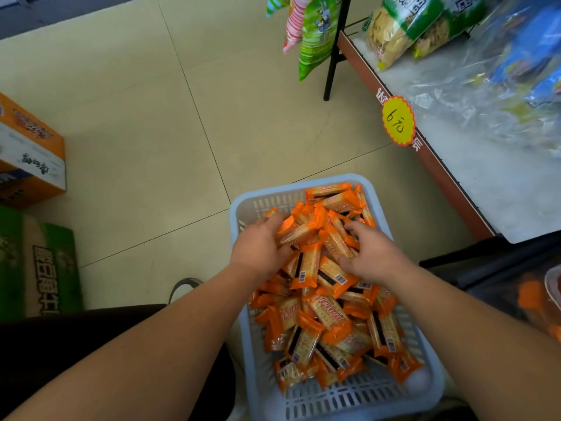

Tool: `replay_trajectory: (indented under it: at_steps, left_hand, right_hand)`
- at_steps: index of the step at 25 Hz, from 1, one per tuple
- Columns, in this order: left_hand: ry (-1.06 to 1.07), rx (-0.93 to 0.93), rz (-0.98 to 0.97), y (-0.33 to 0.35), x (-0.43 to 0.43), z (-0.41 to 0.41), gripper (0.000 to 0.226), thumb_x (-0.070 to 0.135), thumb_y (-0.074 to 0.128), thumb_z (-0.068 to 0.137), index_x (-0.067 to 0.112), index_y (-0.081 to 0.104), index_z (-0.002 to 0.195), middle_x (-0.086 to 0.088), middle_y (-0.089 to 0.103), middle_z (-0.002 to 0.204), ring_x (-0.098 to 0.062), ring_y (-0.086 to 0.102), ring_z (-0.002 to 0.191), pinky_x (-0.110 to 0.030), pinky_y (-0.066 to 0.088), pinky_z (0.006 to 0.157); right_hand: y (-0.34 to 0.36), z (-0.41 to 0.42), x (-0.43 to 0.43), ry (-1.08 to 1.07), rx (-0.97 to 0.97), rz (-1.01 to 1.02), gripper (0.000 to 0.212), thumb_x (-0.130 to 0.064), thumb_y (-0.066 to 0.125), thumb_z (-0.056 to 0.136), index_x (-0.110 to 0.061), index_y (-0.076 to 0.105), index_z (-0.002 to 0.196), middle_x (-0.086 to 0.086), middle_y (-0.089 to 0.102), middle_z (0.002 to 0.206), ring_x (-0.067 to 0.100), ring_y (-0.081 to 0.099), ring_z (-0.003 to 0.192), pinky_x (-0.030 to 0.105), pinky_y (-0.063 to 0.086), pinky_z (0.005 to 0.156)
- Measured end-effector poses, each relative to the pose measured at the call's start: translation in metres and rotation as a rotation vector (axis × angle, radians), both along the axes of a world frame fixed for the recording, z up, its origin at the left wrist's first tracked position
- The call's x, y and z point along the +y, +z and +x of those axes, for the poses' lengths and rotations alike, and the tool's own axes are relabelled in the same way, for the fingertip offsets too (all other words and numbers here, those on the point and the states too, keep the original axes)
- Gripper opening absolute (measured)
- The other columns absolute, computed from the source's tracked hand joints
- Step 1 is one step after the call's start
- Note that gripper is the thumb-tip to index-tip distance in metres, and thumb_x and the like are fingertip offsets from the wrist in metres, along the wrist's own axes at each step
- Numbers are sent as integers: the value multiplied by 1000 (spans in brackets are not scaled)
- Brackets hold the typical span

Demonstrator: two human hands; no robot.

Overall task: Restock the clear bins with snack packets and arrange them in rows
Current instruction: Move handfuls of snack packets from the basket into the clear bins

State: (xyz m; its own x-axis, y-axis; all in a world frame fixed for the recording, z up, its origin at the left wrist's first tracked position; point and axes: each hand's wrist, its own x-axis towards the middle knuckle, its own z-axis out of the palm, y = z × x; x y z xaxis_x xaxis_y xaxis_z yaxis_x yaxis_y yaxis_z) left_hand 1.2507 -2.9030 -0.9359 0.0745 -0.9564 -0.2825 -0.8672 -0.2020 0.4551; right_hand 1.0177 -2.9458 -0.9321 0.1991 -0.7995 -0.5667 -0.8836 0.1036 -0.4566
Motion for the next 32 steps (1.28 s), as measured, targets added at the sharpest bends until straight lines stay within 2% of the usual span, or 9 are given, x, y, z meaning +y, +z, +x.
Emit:
replay_trajectory:
  at_steps: [5,9,12,14,18,21,24,27,32]
  left_hand:
    - [-88,24,-112,40,12,-7,70,39,68,91,32,39,155,1,54,139,-29,62,117,-41,55,91]
    - [-102,53,-142,96,24,-17,79,45,69,88,40,30,156,1,58,132,-25,65,107,-39,55,87]
    - [-169,49,-190,145,39,-30,75,50,69,87,38,35,152,-1,67,116,-28,68,99,-38,54,79]
    - [-234,61,-226,176,50,-42,73,53,70,85,38,38,149,1,69,107,-28,69,94,-37,54,75]
    - [-312,115,-313,225,70,-88,82,67,64,76,45,38,151,10,68,85,-21,69,83,-35,53,70]
    - [-352,242,-330,241,75,-139,84,63,69,75,44,40,151,7,69,74,-15,68,73,-36,55,69]
    - [-430,404,-332,243,71,-206,83,66,69,71,50,37,147,0,72,78,-18,68,69,-43,58,68]
    - [-475,503,-325,238,61,-284,80,60,72,74,47,39,145,2,72,82,-18,69,75,-41,58,73]
    - [-510,334,-328,210,32,-383,83,47,71,88,38,27,158,0,67,87,-26,68,82,-36,49,67]
  right_hand:
    - [37,-3,8,-44,-19,-77,67,-44,74,85,-33,45,144,-2,63,112,15,65,85,32,52,68]
    - [105,-13,13,9,0,-80,64,-42,80,75,-28,56,132,-5,67,107,17,67,91,37,58,79]
    - [166,-35,29,32,34,-119,50,-36,83,73,-28,55,114,-6,65,97,19,65,92,34,56,82]
    - [203,-55,46,60,91,-159,57,-43,81,67,-27,54,114,-3,65,98,22,65,91,37,57,84]
    - [262,-113,87,-16,119,-197,49,-37,84,71,-21,55,107,-3,62,91,20,60,87,29,45,66]
    - [293,-174,114,-126,152,-188,47,-39,86,68,-23,56,102,-4,62,93,18,60,87,30,44,66]
    - [305,-253,140,-344,130,-209,42,-36,88,65,-24,58,92,-5,65,88,8,61,79,24,47,61]
    - [288,-317,161,-583,147,-208,50,-43,88,60,-23,56,92,0,67,91,16,64,81,30,48,63]
    - [232,-365,160,-725,98,-160,46,-36,88,71,-17,58,100,2,69,101,18,63,85,26,45,59]
